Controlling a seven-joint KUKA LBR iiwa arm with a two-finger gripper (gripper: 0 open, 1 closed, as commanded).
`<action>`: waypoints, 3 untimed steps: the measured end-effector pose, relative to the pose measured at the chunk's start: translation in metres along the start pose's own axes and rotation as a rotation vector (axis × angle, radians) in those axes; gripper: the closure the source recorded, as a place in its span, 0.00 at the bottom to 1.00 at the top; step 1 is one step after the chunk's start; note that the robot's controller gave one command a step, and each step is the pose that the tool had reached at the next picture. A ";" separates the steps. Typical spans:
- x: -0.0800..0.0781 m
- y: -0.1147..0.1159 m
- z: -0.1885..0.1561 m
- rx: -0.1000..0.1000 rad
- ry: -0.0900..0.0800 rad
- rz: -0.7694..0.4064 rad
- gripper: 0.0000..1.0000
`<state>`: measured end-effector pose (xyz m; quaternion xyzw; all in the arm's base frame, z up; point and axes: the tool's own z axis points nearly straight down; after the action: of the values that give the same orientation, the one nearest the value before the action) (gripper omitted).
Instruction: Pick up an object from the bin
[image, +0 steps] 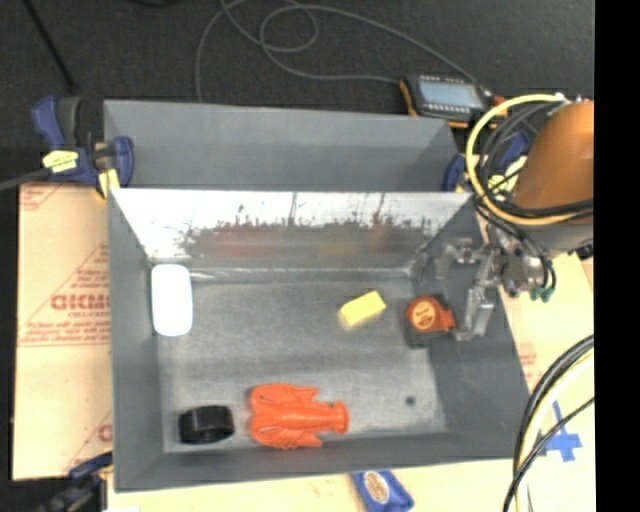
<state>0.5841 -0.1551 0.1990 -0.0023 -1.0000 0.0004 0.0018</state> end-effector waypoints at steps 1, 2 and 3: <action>-0.002 0.001 -0.005 0.002 -0.008 -0.003 0.00; -0.002 0.001 -0.004 0.002 -0.008 -0.006 0.00; -0.017 0.003 0.016 0.002 -0.007 -0.234 0.00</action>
Offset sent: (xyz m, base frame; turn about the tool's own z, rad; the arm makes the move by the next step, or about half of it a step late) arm 0.0041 0.0067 -0.0597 -0.1301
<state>0.6010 -0.1524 0.1829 0.1147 -0.9934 0.0010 -0.0016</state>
